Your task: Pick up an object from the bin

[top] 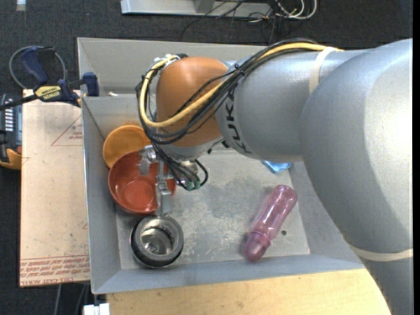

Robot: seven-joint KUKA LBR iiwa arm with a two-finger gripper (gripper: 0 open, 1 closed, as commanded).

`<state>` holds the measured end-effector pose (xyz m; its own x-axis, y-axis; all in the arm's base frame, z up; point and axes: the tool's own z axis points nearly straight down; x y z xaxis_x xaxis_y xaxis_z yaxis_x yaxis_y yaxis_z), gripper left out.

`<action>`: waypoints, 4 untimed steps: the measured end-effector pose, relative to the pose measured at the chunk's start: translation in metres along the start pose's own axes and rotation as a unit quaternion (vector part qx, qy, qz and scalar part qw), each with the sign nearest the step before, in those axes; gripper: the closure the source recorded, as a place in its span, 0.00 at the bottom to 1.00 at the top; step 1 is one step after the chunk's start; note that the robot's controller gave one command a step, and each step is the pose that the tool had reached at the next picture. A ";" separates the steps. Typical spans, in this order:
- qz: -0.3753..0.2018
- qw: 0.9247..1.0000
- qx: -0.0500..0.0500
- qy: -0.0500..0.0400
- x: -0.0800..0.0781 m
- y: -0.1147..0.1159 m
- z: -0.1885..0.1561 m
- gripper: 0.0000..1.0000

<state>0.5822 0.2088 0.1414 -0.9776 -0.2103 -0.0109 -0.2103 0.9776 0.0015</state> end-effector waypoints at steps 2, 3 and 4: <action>-0.061 0.998 -0.002 -0.001 0.022 -0.095 0.005 0.00; -0.054 0.999 0.001 0.000 0.012 -0.077 -0.005 0.00; -0.230 0.973 0.000 -0.001 0.016 -0.065 0.072 0.00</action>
Offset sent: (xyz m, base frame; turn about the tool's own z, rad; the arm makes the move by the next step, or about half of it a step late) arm -0.0017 -0.0970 -0.0054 -0.1255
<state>0.5808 0.1419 0.0689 -0.7800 -0.6257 -0.0127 -0.6257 0.7801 -0.0051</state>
